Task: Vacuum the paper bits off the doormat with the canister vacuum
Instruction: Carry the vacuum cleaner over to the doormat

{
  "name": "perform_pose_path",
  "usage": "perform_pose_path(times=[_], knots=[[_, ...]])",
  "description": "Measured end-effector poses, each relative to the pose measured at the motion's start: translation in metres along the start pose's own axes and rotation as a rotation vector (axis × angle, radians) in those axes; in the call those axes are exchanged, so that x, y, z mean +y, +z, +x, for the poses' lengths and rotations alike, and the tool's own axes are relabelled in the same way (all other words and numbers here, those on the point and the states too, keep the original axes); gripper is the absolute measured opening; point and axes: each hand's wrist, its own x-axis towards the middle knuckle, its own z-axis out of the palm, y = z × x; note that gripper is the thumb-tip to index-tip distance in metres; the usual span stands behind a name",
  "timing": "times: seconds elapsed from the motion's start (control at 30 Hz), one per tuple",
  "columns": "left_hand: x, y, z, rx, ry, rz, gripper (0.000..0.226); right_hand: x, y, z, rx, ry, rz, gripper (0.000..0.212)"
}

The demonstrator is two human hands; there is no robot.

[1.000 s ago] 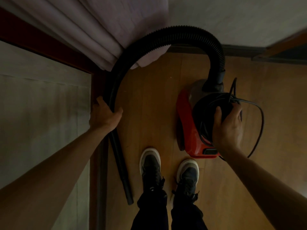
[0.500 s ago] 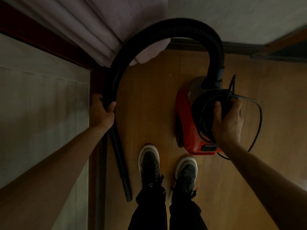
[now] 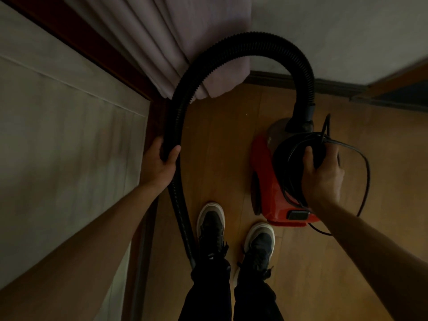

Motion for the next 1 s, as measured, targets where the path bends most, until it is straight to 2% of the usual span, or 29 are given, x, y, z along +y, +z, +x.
perform_pose_path(times=[0.2, 0.4, 0.6, 0.8, 1.0], knots=[[0.027, -0.012, -0.032, -0.038, -0.021, -0.030, 0.034, -0.025, -0.029, -0.011, 0.012, 0.049, 0.027, 0.036], [0.078, -0.022, -0.070, -0.057, -0.025, -0.102, 0.047, -0.059, -0.073, -0.024, 0.041, 0.059, 0.058, 0.035], [0.117, -0.042, -0.092, -0.005, 0.043, 0.023, 0.039, -0.083, -0.115, -0.036, 0.030, 0.019, 0.065, 0.033], [0.172, -0.073, -0.125, 0.018, 0.099, -0.107, 0.032, -0.107, -0.167, -0.054, 0.038, -0.037, 0.070, 0.029], [0.212, -0.103, -0.156, 0.021, 0.146, -0.078, 0.032, -0.133, -0.217, -0.074, 0.046, -0.077, 0.031, 0.027]])
